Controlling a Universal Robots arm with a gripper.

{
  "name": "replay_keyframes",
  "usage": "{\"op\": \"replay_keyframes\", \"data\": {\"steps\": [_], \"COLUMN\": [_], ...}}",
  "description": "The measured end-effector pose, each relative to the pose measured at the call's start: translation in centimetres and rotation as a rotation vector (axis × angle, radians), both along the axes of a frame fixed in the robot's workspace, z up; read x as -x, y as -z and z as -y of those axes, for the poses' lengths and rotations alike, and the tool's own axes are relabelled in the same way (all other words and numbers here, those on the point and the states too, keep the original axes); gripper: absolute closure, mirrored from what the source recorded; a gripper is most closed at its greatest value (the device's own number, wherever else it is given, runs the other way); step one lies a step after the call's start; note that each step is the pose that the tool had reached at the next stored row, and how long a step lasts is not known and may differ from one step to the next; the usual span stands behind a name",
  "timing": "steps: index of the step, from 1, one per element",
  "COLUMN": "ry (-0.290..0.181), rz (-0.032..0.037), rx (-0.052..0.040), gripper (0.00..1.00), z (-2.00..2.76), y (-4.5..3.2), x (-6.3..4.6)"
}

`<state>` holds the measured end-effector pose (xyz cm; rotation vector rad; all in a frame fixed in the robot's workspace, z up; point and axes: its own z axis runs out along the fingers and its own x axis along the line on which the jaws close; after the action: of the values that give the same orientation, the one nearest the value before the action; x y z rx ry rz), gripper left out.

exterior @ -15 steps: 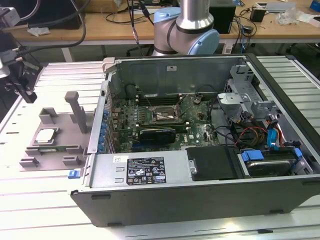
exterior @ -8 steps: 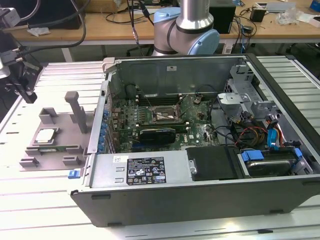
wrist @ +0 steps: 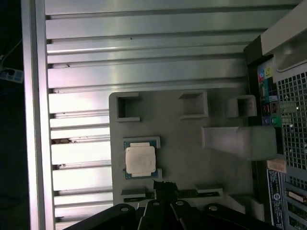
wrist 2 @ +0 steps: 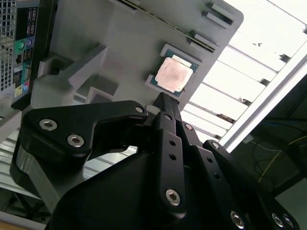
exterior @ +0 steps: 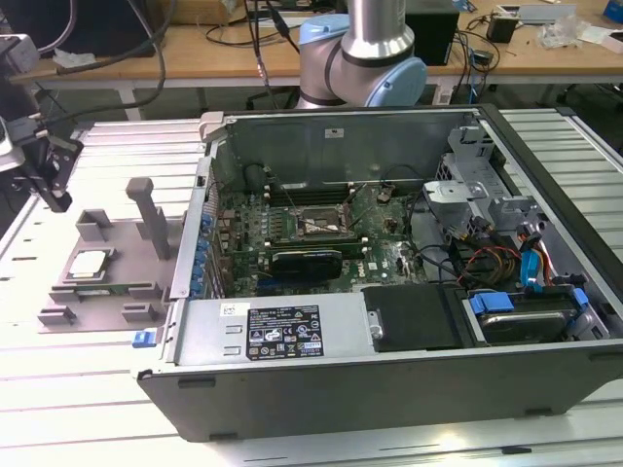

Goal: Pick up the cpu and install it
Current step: 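Pick up the cpu and move it towards the insertion slot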

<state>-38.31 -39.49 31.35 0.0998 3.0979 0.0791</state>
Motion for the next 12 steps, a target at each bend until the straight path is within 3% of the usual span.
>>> {"op": "replay_keyframes", "data": {"steps": [3, 10, 12], "ry": [-0.019, -0.036, -0.042], "rz": [-0.0020, -0.0231, -0.0245], "rx": [-0.0001, -0.0002, -0.0001], "gripper": [0.89, 0.89, 0.89], "z": [0.00, 0.01, 0.01], "y": [1.08, 3.25, 3.69], "x": [0.3, 0.3, 0.3]}}
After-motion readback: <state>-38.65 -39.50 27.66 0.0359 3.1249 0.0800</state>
